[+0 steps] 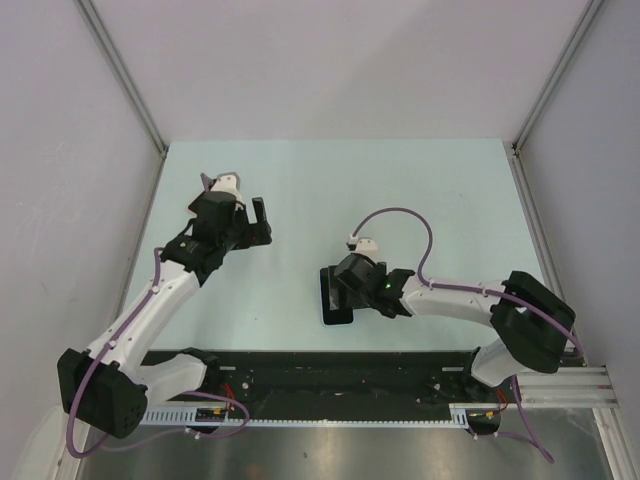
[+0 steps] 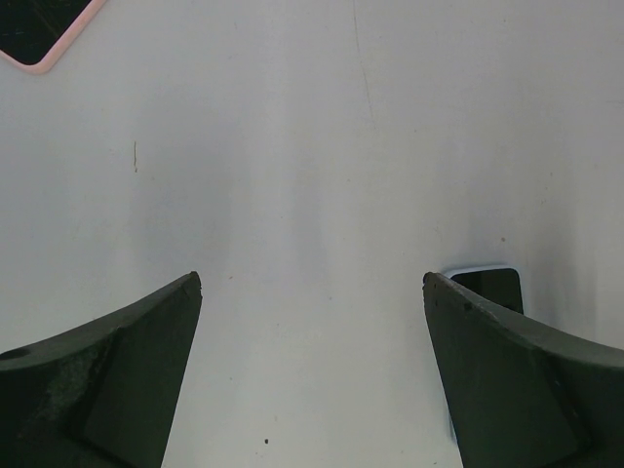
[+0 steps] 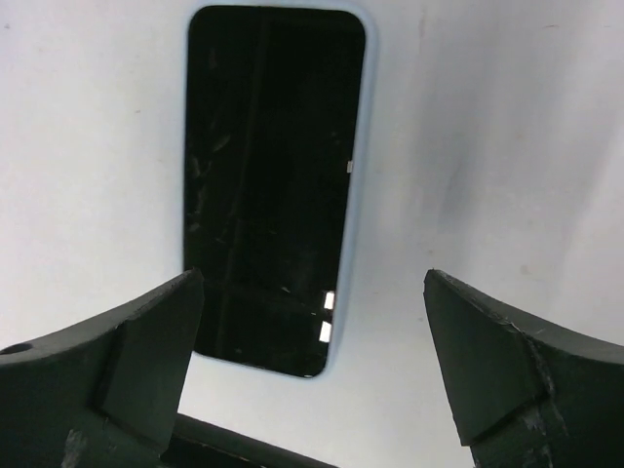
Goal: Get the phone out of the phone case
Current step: Pick up the phone at the center of the board.
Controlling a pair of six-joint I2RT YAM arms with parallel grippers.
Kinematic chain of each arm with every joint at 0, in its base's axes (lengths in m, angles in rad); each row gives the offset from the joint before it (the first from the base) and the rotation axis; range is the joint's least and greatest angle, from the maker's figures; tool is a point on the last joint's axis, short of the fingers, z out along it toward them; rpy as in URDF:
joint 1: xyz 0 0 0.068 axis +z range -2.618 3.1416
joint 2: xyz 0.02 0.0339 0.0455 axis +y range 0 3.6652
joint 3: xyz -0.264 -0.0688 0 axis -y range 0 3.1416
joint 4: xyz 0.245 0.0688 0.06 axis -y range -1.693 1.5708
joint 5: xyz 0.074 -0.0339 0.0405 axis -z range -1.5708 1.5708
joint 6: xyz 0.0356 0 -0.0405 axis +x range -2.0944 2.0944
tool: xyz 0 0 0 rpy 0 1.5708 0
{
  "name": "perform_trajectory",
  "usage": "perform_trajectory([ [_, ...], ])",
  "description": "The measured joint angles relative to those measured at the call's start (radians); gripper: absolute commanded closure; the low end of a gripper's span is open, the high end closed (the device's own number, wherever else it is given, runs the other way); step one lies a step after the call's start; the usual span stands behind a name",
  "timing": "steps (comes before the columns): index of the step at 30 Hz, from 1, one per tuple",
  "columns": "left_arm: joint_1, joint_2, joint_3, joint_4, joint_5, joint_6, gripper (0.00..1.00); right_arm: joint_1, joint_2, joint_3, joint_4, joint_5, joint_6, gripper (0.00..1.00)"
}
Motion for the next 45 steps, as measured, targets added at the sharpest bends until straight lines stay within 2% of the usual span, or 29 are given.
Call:
perform_trajectory([
  [11, 0.0, 0.001, -0.014, -0.002, 0.0, -0.009, 0.0, 0.024, 0.166, 0.106, 0.021, -0.055, 0.086, 0.0],
  [16, 0.0, 0.005, -0.019, -0.002, 0.002, -0.015, 0.0, 0.057, 0.225, 0.168, -0.014, -0.017, 0.089, 0.0],
  [24, 0.0, 0.016, -0.042, 0.01, 0.053, -0.033, 0.0, 0.13, 0.396, 0.375, -0.195, 0.139, 0.08, 0.0],
  [29, 0.0, 0.033, -0.069, 0.011, 0.083, -0.043, 0.0, 0.142, 0.426, 0.413, -0.203, 0.149, 0.088, 0.01],
  [31, 0.0, 0.037, -0.069, 0.012, 0.087, -0.045, 0.0, 0.142, 0.433, 0.42, -0.205, 0.149, 0.088, 0.04],
  [32, 0.0, 0.037, -0.069, 0.012, 0.093, -0.047, 0.0, 0.141, 0.436, 0.424, -0.205, 0.148, 0.087, 0.12],
  [34, 0.0, 0.037, -0.069, 0.013, 0.107, -0.053, 0.0, 0.14, 0.439, 0.428, -0.205, 0.148, 0.085, 0.19],
  [35, 0.0, 0.037, -0.069, 0.014, 0.113, -0.057, 0.0, 0.14, 0.439, 0.429, -0.204, 0.149, 0.085, 0.28],
  [41, 0.0, 0.047, -0.132, 0.091, 0.239, -0.125, 0.0, 0.14, 0.433, 0.426, -0.204, 0.156, 0.083, 0.41],
  [45, 0.0, 0.101, -0.163, 0.123, 0.317, -0.165, 0.0, 0.137, 0.418, 0.412, -0.2, 0.151, 0.08, 0.43],
])
